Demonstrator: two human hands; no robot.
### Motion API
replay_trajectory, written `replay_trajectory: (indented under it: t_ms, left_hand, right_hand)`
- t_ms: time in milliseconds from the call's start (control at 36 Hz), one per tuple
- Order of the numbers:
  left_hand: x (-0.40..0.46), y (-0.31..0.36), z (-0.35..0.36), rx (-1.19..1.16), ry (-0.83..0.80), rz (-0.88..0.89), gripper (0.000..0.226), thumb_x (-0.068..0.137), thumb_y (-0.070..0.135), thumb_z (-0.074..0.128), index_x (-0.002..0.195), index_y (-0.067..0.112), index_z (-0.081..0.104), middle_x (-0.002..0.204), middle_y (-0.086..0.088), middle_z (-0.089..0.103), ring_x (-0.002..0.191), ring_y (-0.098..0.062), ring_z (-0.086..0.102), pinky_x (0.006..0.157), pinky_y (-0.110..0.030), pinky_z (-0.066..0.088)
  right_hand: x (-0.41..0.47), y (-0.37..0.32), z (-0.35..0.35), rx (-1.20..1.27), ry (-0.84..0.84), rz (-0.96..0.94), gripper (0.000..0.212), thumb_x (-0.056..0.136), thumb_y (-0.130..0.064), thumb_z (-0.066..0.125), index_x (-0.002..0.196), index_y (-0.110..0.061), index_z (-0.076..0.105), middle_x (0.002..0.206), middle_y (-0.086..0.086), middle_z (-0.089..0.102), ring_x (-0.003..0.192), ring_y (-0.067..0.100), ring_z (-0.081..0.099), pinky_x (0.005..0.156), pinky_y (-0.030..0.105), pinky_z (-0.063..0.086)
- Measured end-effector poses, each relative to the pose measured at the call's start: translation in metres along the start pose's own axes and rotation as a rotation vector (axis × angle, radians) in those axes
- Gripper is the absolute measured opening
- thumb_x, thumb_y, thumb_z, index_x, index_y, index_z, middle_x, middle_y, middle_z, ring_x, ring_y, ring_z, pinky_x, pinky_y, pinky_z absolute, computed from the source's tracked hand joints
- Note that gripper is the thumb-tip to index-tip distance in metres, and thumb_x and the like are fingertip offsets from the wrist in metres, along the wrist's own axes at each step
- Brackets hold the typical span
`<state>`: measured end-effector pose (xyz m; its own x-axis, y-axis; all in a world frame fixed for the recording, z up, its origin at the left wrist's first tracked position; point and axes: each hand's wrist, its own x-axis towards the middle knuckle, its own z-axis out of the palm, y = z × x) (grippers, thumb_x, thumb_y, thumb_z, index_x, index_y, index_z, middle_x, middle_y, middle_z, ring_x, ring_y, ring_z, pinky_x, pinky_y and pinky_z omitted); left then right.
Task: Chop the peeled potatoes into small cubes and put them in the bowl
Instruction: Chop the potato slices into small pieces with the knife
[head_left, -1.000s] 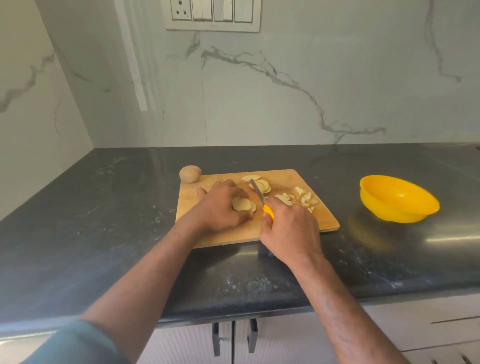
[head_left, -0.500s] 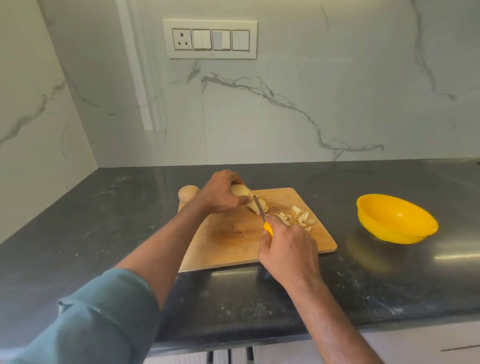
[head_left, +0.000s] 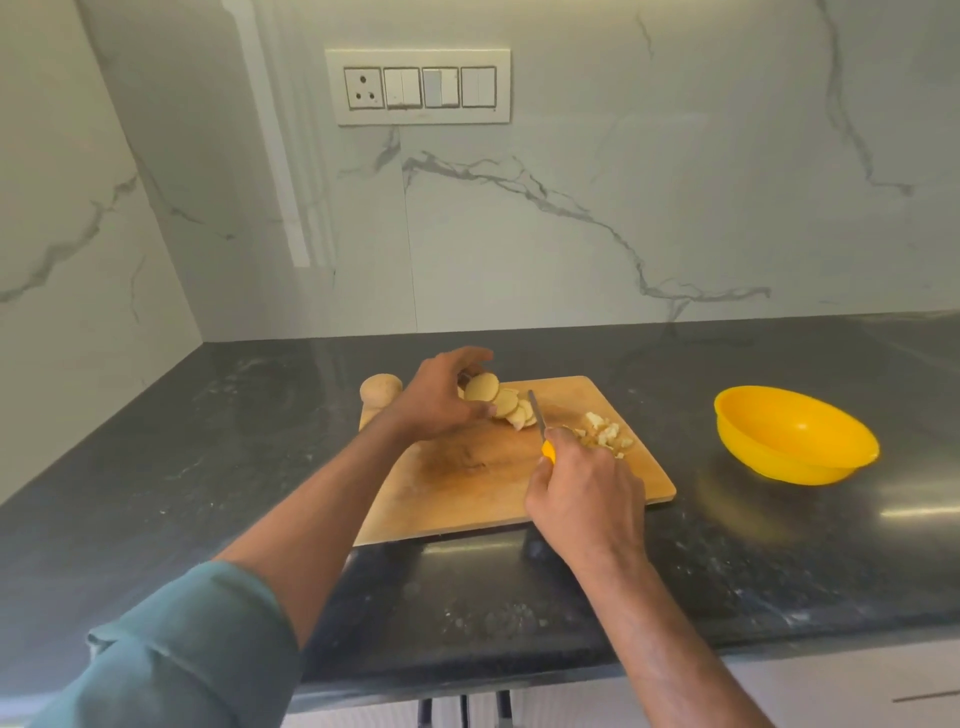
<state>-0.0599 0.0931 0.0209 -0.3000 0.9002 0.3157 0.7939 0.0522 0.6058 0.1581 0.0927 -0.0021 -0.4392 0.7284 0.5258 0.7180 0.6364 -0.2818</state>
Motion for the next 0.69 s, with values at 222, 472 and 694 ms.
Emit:
replay_trajectory:
  t_ms: [222, 472, 694]
  left_hand:
    - [-0.040, 0.004, -0.005, -0.040, -0.118, 0.007, 0.075, 0.079, 0.023, 0.086, 0.144, 0.026, 0.049, 0.122, 0.003, 0.065, 0.117, -0.015, 0.060, 0.104, -0.031, 0.049]
    - [-0.067, 0.000, -0.010, -0.051, -0.305, 0.006, 0.090, 0.076, 0.003, 0.067, 0.157, 0.021, 0.033, 0.138, 0.004, 0.059, 0.132, -0.002, 0.052, 0.102, -0.008, 0.040]
    - [-0.073, -0.011, -0.006, 0.138, -0.056, -0.019, 0.068, 0.066, 0.065, 0.071, 0.118, 0.022, 0.068, 0.100, 0.009, 0.066, 0.092, -0.012, 0.062, 0.088, -0.042, 0.055]
  right_hand:
    - [-0.004, -0.002, 0.003, 0.026, -0.038, -0.145, 0.037, 0.093, -0.031, 0.054, 0.129, -0.026, 0.061, 0.082, 0.003, 0.071, 0.077, 0.025, 0.069, 0.065, 0.034, 0.051]
    - [-0.008, -0.002, 0.001, 0.018, -0.037, -0.188, 0.036, 0.094, -0.030, 0.055, 0.128, -0.024, 0.062, 0.080, 0.004, 0.070, 0.075, 0.026, 0.068, 0.060, 0.032, 0.046]
    - [-0.007, -0.003, 0.002, 0.009, -0.053, -0.231, 0.037, 0.093, -0.028, 0.055, 0.129, -0.023, 0.063, 0.077, 0.004, 0.071, 0.073, 0.026, 0.069, 0.059, 0.031, 0.044]
